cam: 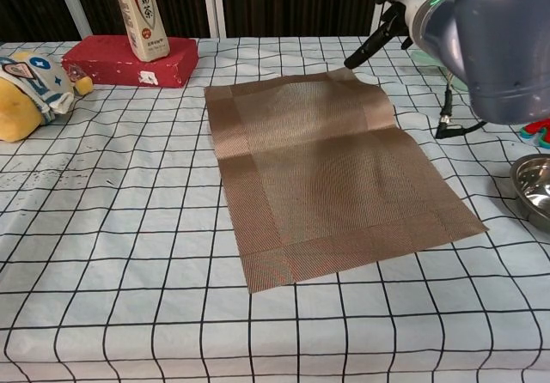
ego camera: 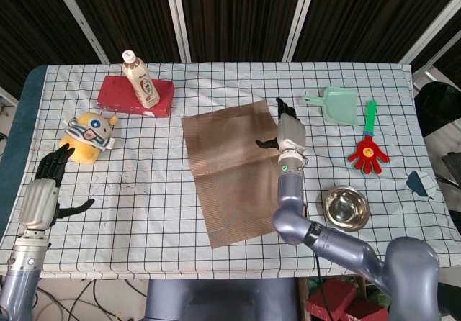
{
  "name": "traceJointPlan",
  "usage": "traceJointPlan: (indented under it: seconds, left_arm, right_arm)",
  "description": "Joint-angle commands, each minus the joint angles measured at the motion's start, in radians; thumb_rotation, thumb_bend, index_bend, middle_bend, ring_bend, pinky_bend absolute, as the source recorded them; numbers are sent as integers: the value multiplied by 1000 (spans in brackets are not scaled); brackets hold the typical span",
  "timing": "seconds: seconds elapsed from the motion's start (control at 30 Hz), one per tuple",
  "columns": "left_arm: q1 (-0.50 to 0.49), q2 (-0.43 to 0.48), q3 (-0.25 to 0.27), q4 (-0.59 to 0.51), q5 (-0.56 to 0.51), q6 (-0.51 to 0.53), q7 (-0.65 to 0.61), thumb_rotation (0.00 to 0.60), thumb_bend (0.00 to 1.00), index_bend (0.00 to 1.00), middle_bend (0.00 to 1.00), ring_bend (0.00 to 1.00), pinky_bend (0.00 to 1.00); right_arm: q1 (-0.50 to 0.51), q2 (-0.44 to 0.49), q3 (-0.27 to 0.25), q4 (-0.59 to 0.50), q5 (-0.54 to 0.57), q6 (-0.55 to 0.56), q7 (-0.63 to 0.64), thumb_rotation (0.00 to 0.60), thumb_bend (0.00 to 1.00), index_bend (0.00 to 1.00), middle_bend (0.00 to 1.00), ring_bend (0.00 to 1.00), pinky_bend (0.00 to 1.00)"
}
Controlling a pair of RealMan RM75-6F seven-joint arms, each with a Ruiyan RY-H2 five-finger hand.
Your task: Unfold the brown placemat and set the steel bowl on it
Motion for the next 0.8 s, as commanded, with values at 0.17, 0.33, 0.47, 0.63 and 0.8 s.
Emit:
traceJointPlan:
  seconds: [0.17, 0.33, 0.47, 0.63, 0.8]
  left_arm:
    - [0, 2, 8, 3, 7, -3, 15, 600, 70, 0, 0, 0, 0]
    - [0, 6, 15, 6, 12, -6, 37, 600, 62, 0, 0, 0, 0]
    - [-2, 7, 20, 8, 11, -12, 65, 600, 49, 0, 0, 0, 0]
    - [-4, 9, 28, 11, 13, -20, 100, 600, 49, 0, 0, 0, 0]
    - [-8, 11, 40, 12, 20, -33, 128, 600, 49, 0, 0, 0, 1]
  right_arm:
    - [-138, 144, -136, -204, -160, 91, 4, 600, 0, 0, 52, 41, 185]
    - [-275, 282, -257, -373, -303, 139, 60, 600, 0, 0, 34, 26, 184]
    - [-370, 370, -358, -448, -455, 187, 112, 600, 17, 0, 27, 20, 183]
    - [-478, 450, -486, -455, -654, 277, 157, 600, 50, 0, 20, 16, 183]
    - [-598, 517, -603, -451, -792, 363, 218, 600, 50, 0, 18, 14, 182]
